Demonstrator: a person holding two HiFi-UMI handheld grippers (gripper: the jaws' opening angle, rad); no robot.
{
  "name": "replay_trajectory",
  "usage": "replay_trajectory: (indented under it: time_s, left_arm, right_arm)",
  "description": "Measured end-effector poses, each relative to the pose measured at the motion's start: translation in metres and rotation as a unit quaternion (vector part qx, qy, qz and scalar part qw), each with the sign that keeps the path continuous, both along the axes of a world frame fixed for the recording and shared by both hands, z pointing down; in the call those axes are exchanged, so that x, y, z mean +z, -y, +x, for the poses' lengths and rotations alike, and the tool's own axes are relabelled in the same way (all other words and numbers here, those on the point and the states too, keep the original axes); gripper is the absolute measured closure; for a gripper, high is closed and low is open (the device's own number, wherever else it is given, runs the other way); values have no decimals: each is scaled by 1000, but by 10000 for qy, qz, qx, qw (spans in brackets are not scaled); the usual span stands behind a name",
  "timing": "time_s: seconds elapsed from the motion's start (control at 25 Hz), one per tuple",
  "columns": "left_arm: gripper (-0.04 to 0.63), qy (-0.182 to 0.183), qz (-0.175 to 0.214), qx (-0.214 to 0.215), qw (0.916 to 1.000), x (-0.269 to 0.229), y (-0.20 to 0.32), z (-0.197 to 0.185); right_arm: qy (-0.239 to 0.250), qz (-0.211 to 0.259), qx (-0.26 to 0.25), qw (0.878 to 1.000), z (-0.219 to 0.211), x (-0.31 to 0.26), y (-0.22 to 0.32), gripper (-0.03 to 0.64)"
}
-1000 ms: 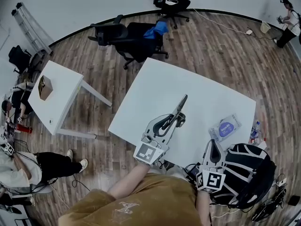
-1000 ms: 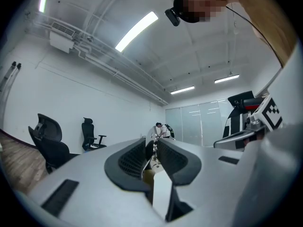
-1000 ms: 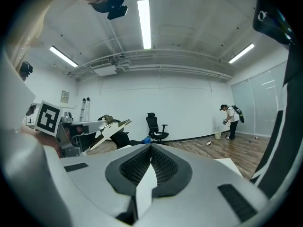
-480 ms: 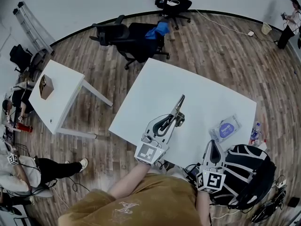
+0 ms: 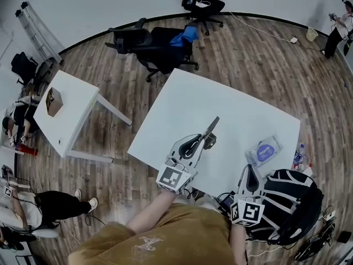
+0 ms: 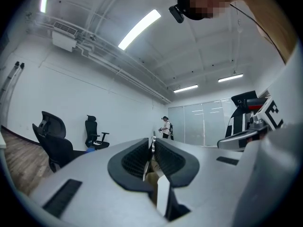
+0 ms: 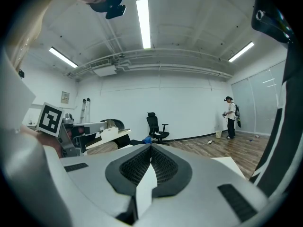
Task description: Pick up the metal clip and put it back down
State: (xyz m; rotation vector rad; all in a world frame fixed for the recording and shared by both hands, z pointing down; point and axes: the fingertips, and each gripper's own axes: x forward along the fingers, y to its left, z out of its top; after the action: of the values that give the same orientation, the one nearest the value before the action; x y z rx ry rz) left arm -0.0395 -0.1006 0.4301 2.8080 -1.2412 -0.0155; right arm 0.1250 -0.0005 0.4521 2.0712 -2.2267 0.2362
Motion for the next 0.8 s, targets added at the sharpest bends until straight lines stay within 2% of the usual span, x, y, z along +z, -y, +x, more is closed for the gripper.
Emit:
replay_trajectory:
  time_s: [0.08, 0.8]
  left_arm:
    - [552, -77, 42, 42, 10000, 0, -1, 1]
    - [552, -5, 51, 138, 9999, 5, -2, 2]
  right_arm:
    - [0, 1, -4, 10000, 0, 0, 0, 611]
    - [-17, 2, -62, 10000, -6, -1, 1, 611]
